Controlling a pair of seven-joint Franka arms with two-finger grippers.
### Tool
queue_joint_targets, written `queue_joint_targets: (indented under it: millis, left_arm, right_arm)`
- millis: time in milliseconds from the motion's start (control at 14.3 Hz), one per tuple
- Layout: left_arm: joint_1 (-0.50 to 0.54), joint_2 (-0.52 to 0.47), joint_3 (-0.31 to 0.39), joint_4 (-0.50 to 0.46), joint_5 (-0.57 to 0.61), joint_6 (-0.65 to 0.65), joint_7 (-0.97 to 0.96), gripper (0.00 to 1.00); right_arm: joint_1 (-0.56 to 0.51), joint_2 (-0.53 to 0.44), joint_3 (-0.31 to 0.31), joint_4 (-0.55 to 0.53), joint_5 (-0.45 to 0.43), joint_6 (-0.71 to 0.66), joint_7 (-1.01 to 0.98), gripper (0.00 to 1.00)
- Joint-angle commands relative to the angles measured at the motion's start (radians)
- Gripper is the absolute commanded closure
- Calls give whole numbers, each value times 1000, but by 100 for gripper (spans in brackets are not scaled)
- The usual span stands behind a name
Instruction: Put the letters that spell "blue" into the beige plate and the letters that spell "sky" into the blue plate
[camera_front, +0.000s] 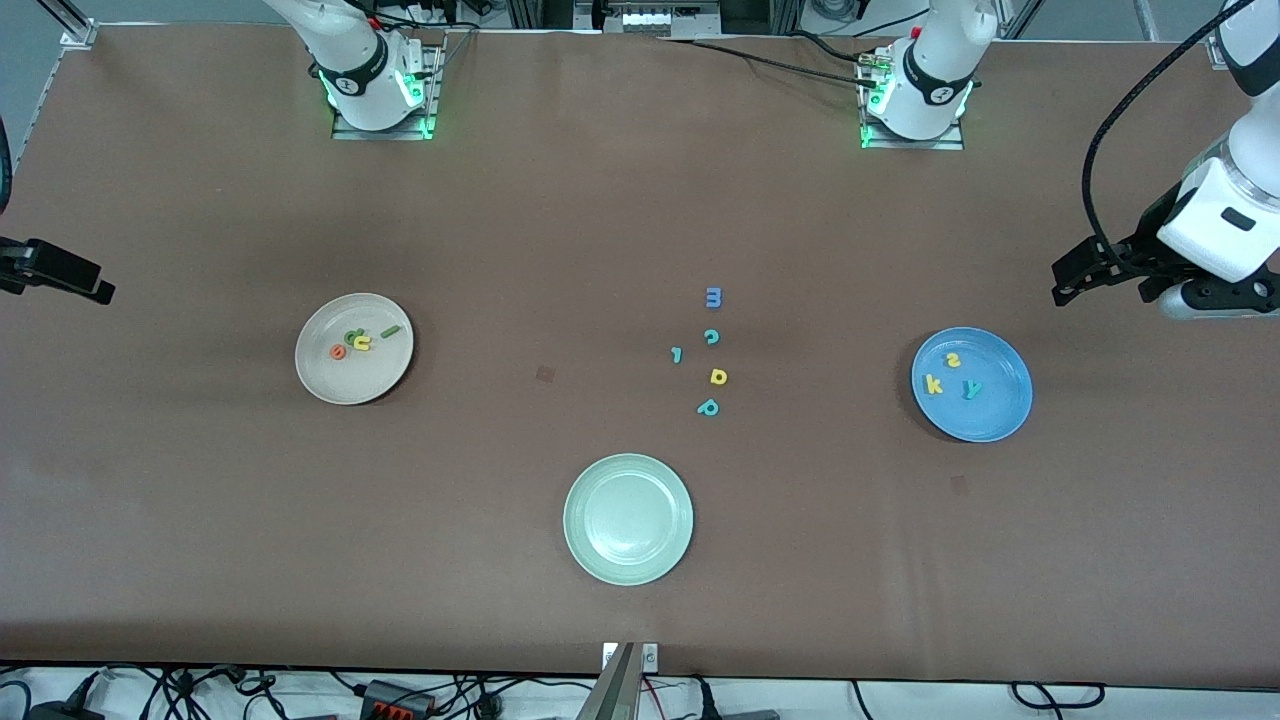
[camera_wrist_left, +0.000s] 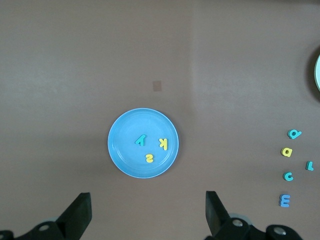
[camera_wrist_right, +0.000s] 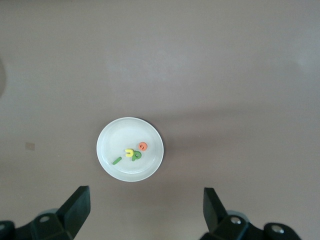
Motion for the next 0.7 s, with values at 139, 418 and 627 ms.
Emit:
queue_joint_targets:
  millis: [139, 418, 627]
  left_arm:
    - [6, 10, -5, 27, 9, -22, 8, 0]
    - [6, 10, -5, 27, 9, -23, 8, 0]
    - [6, 10, -5, 27, 9, -23, 8, 0]
  right_arm:
    - [-17, -176, 24, -264, -21, 108, -13, 0]
    - [-15, -228, 27, -325, -24, 132, -16, 0]
    - [-14, -273, 29, -385, -24, 159, -16, 0]
